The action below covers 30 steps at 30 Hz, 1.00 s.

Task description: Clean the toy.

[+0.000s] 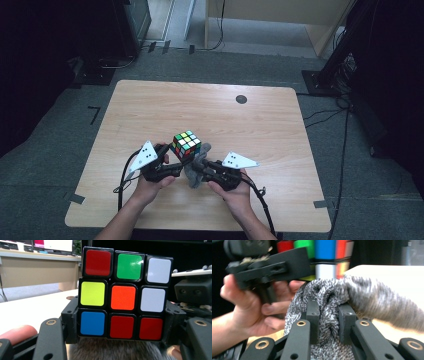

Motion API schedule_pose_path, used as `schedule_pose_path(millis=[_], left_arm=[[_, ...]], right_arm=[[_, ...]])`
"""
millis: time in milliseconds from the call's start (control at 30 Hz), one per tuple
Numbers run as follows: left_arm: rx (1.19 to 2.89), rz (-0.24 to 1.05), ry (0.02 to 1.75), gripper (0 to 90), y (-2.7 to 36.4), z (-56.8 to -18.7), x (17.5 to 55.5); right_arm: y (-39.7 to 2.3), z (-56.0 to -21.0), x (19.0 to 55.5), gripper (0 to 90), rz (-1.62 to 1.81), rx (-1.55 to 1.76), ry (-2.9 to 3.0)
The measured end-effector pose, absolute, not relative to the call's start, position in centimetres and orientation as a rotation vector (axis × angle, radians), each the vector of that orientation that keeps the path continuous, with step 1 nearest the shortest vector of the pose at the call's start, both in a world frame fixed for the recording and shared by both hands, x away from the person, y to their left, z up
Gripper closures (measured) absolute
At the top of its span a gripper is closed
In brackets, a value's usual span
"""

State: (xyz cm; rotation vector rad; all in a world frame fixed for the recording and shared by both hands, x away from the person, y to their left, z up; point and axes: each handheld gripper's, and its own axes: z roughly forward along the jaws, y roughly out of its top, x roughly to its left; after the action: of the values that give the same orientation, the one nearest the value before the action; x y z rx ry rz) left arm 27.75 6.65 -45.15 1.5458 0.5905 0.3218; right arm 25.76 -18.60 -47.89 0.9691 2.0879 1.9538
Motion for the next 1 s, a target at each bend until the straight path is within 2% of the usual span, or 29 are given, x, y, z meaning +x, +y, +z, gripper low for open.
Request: schedule_pose_path(millis=[300,567,800,1000], left_arm=[[1.582,0.328,0.584,34.0,6.0,-45.4,27.6],[1.554,0.326,0.6,34.0,6.7,-45.1,27.8],[1.586,0.328,0.583,34.0,6.1,-45.3,27.6],[1.566,0.327,0.596,34.0,6.7,-45.0,27.8]], right_arm=[[-17.1,-47.8,25.0,74.8,1.951,0.871,2.161],[-19.6,-47.6,26.0,75.0,1.906,0.997,2.054],[-17.4,-47.5,24.9,74.6,1.955,0.869,2.154],[-19.5,-47.5,25.9,75.1,1.946,1.007,2.063]])
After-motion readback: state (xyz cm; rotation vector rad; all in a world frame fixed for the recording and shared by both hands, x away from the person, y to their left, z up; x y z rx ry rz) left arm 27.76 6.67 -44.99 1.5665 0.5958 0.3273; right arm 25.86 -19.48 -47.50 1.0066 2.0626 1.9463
